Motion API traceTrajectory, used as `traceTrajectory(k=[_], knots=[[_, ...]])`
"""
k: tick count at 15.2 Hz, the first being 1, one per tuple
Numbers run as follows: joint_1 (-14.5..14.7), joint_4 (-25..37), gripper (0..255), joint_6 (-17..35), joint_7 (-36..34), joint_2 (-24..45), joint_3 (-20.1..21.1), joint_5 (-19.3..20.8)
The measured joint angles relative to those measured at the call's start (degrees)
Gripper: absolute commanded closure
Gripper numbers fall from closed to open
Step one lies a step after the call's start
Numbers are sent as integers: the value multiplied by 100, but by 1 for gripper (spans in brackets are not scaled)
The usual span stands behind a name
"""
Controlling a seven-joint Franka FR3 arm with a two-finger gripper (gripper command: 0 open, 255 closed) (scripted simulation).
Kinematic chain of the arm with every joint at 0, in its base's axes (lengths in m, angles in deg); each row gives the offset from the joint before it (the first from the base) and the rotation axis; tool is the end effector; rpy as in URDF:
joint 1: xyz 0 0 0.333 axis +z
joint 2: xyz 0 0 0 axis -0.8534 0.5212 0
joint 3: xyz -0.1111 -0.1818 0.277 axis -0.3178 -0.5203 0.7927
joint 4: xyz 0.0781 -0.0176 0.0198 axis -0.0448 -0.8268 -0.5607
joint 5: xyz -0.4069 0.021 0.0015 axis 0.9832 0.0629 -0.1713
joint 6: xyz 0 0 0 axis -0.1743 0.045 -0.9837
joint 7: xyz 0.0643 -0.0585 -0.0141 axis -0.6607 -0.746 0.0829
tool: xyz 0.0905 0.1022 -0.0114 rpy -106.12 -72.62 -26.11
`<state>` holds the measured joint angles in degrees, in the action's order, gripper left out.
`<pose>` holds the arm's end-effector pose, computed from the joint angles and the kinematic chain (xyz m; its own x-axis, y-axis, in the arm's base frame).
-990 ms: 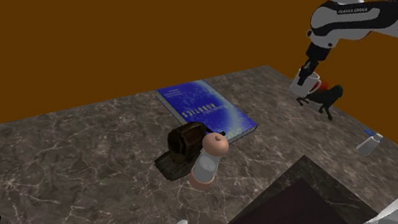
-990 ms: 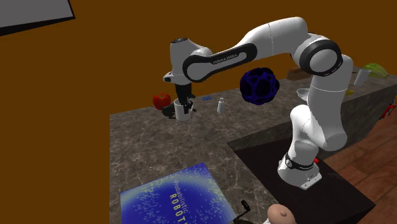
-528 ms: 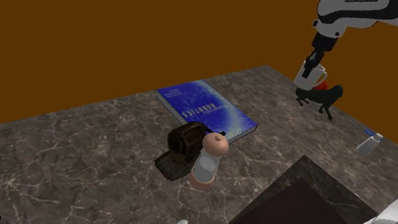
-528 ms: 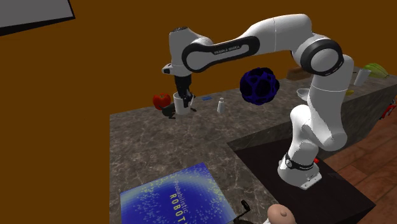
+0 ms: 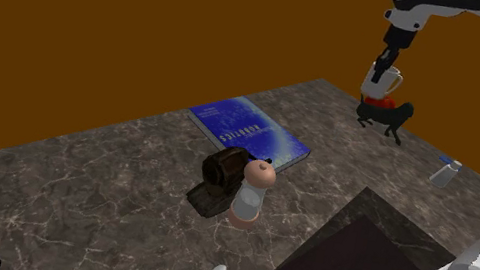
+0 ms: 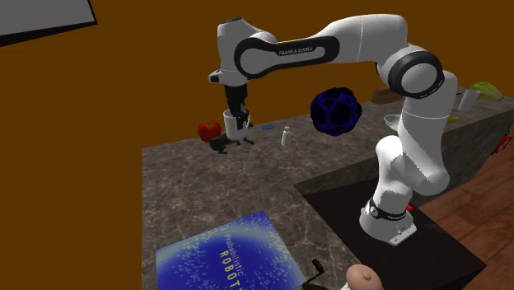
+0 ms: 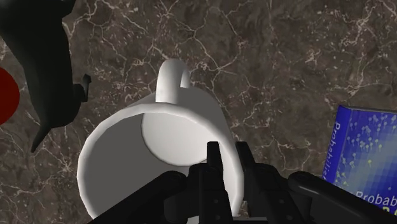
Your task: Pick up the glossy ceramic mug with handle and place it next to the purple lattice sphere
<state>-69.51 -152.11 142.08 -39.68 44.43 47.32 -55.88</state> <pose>0.5332 -0.3081 0.5651 0.9739 0.2194 -0.0579 0.2229 -0.9728 0.0631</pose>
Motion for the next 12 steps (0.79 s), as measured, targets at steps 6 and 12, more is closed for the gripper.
traceTrajectory(k=[6, 12], knots=[[-16, 585, 255, -498, 42, 92, -6, -33], [-61, 1200, 255, -987, 120, 221, -28, -80]])
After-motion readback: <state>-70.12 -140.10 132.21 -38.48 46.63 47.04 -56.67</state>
